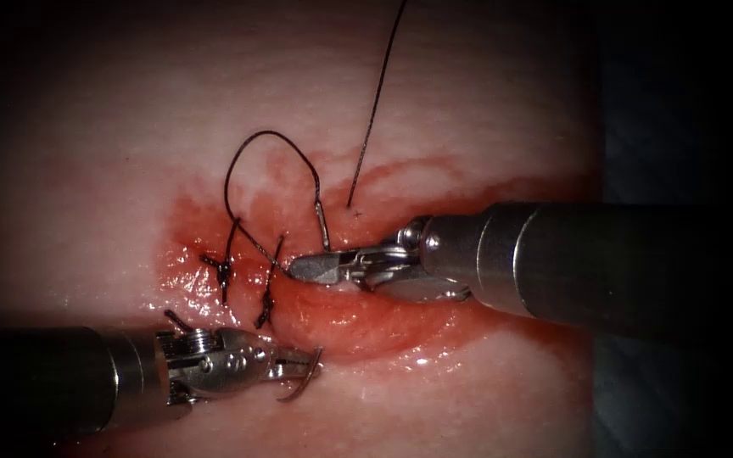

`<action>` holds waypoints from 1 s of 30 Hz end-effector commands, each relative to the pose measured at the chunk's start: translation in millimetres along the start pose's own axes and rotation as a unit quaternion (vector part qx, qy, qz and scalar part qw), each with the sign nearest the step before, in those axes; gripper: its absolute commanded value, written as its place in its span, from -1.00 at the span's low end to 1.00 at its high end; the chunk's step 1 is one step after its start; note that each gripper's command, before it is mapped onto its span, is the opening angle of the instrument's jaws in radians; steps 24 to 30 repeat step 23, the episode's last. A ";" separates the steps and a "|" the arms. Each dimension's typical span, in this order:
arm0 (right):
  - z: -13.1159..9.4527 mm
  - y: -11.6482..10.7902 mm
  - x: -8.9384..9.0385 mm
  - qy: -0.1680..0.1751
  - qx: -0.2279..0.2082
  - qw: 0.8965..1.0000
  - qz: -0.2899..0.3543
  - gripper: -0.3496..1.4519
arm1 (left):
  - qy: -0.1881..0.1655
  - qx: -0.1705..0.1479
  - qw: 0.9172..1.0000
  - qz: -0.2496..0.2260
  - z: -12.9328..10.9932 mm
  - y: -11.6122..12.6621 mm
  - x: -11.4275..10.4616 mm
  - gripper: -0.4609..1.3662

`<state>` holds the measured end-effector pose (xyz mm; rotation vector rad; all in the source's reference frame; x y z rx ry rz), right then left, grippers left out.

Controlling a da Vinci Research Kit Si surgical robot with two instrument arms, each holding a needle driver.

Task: Wound Closure
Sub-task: Using the right needle driver pierce the needle through the tissue beneth the cut

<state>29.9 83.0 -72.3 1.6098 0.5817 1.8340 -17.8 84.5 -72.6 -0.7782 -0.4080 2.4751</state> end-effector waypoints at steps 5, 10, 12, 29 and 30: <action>-0.3 0.4 0.1 -0.004 0.002 1.000 -0.002 -1.00 | 0.000 -0.003 1.000 0.000 0.1 0.0 0.1 -0.70; -0.4 0.5 0.3 -0.005 0.005 1.000 -0.003 -1.00 | 0.000 -0.003 1.000 0.000 0.2 0.0 0.2 -0.68; -0.4 0.5 0.4 -0.006 0.006 1.000 -0.003 -1.00 | 0.000 -0.002 1.000 -0.001 0.3 -0.1 0.2 -0.68; -0.1 0.5 0.7 -0.005 0.009 1.000 0.000 -1.00 | 0.001 -0.001 1.000 -0.002 0.5 0.0 0.5 -0.65; -0.1 0.5 0.7 -0.005 0.009 1.000 0.000 -1.00 | 0.001 -0.001 1.000 -0.002 0.5 0.0 0.5 -0.65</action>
